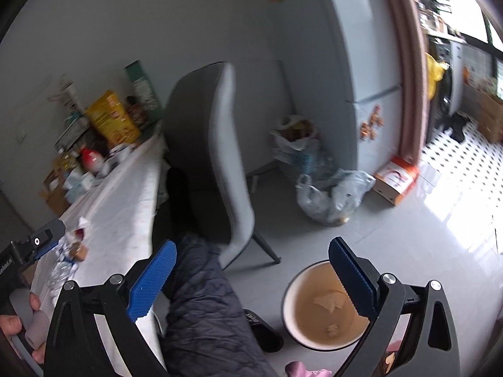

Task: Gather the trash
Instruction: 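Move both open grippers back over the table clutter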

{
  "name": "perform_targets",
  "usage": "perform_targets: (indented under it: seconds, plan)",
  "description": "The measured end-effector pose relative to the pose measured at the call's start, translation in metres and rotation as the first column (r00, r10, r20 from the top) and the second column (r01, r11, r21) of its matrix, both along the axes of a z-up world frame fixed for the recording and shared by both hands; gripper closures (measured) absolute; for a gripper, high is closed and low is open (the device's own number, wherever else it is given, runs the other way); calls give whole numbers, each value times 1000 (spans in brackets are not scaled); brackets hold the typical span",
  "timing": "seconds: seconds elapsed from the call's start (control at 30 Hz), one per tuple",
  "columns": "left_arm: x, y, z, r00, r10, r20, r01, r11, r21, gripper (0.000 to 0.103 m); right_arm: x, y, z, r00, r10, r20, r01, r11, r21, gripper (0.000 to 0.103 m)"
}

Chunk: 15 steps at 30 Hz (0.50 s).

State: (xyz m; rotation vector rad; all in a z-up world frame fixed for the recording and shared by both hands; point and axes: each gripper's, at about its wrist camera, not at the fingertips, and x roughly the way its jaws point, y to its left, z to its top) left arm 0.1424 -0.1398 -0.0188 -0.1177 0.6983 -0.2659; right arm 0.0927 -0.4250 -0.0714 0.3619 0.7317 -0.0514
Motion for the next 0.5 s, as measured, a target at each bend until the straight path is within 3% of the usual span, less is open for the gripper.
perform_targets:
  seconds: [0.5]
  plan:
    - [-48, 138, 3, 974, 222, 36, -219, 972, -82, 6, 10, 143, 24, 969, 248, -2, -248, 968, -43, 8]
